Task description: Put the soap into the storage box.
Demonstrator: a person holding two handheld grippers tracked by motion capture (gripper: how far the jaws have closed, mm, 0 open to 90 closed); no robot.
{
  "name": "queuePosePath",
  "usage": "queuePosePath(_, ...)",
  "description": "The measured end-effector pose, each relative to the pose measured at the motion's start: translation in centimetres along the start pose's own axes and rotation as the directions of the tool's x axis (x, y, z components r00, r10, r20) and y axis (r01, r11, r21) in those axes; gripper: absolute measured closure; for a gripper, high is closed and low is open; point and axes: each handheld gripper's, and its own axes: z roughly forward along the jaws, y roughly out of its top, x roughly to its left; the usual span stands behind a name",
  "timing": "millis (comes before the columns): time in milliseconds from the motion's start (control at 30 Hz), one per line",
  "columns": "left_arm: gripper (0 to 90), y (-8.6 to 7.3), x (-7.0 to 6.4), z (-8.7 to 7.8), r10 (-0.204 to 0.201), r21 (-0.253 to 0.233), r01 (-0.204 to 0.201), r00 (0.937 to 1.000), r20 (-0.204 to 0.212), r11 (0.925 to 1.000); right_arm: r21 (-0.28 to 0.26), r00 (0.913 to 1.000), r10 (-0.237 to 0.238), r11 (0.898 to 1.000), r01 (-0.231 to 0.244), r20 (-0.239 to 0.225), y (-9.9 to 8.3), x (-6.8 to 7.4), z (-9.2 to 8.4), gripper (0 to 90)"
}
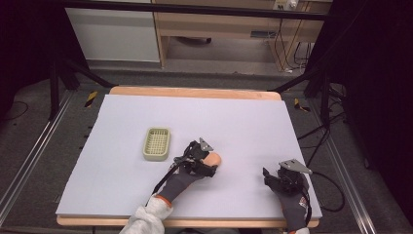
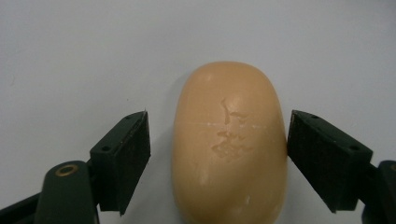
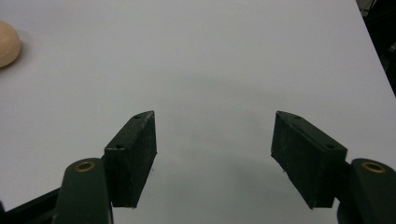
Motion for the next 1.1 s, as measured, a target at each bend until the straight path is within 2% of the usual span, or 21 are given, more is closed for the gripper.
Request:
queuePosePath(567,27.9,-0.1,0.0,1.1,0.003,0.03,-0.004,0.9998,0.021,0.9995,0.002,1.0,0.0,1.0,0.0,-0.001,0.0,0.0,0.0,31.4)
queuePosePath(867,30.6,0.1,-0.2,1.3,0.011,0.029,-0.012,0.9999,0.012,0.9995,0.004,1.0,0.003,1.0,-0.003,0.0,0.0,0.1,0.0,31.4)
queuePosePath(1100,31.0,0.3,-0.2,1.3,0.021,0.053,-0.021,0.9997,0.013,0.9984,0.005,1.0,0.003,1.0,-0.003,0.0,0.0,0.1,0.1,31.4)
